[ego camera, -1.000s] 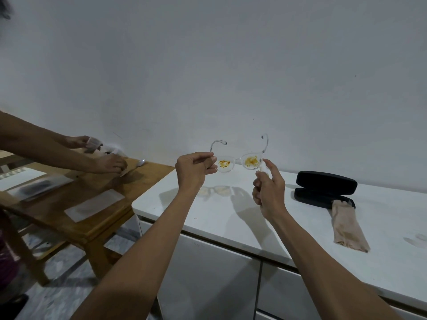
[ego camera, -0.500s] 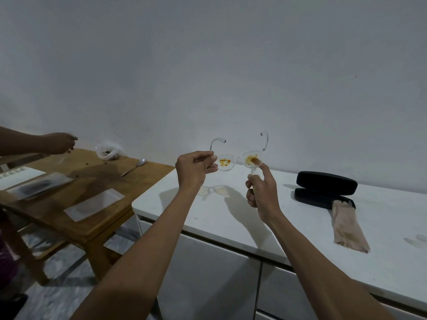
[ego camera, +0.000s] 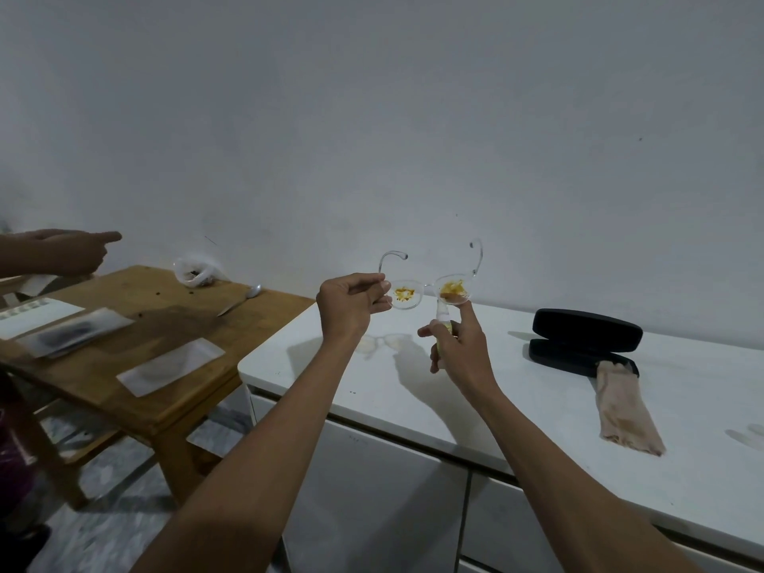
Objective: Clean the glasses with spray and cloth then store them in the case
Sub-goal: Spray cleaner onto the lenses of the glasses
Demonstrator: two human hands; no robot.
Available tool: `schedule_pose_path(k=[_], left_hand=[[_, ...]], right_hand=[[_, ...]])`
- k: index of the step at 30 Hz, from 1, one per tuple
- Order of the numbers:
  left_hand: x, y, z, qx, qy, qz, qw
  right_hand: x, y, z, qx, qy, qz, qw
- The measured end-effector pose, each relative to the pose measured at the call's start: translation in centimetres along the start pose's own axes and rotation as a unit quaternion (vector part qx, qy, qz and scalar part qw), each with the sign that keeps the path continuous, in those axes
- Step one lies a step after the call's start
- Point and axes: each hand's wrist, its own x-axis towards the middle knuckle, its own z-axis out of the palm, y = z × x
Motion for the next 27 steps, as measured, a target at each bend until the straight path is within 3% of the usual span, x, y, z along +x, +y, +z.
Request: schedule_pose_path(k=[8,27], left_hand=[[-0.2,0.0,0.3,0.001,-0.004,0.003,1.000],[-0.5,0.3,0.6,0.007,-0.001,0.004,1.000]], right_hand=[[0.7,0.9,1.2,-0.028,0.017,-0.013,0.999],[0.5,-0.5,2.4,0.145,0.034,0.030,0.988]])
